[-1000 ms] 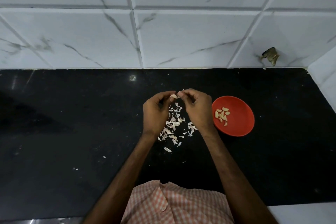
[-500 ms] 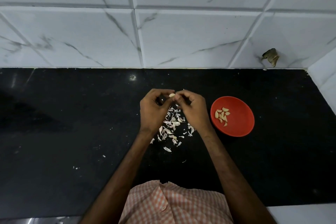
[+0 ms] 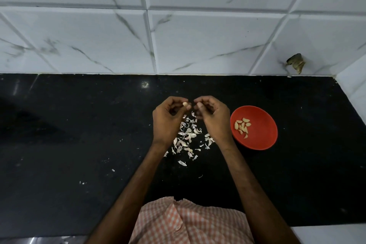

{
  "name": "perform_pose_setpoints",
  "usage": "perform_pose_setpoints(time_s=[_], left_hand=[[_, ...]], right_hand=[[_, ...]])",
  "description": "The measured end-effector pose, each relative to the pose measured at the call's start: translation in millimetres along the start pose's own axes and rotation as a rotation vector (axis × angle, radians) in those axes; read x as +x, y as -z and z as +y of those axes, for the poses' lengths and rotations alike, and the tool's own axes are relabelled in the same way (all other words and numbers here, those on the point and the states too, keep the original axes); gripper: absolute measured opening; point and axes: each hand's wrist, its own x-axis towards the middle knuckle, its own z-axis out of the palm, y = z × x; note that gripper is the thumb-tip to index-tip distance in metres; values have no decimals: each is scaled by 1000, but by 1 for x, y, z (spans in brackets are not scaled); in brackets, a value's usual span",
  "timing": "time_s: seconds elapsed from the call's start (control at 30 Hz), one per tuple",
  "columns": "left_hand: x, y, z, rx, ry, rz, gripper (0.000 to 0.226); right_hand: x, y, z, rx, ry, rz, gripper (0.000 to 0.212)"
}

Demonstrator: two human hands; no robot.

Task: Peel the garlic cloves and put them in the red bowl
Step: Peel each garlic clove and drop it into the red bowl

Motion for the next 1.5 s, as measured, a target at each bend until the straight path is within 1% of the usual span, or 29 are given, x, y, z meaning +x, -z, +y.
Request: perform_pose_setpoints(time_s=[0.1,0.23,0.47,0.63,0.8,0.9,1.03,1.2,1.37,1.43,1.5], left_hand=[[1,1,2,114,-38,13,15],[2,3,5,155,-70,-5,14],[1,4,6,30,-8,-46,18],[2,1,7,31,-23,-103,22],[2,1,2,20,-19,-63,20],[2,4,1,68,-75,-37,18],[3,6,-1,123,-152,-55,19],[5,6,-2,214,-223,-68,16],[5,6,1,188,-185,-91,16],[6,7,0,196,-173,-113,14],[6,9,-1,223,-178,-133,12]], right_hand=[[0,6,-6,-61,139,-49,15],[2,7,-9,-114,253,-108,15],[2,10,-9,-150,260,-87,15],[0,9,-11,-238,323,-17,10],[-1,9,-10,-297,335,-27,5],[-1,7,-10,-320,366,-55,5],[1,8,-9,-414,436,-85,6],[2,8,-7,-421,407,-97,4],[3,7,-4,-471,387,-110,5],[2,7,-4,-504,409,-106,6],[3,7,-4,-543,451,-102,12]])
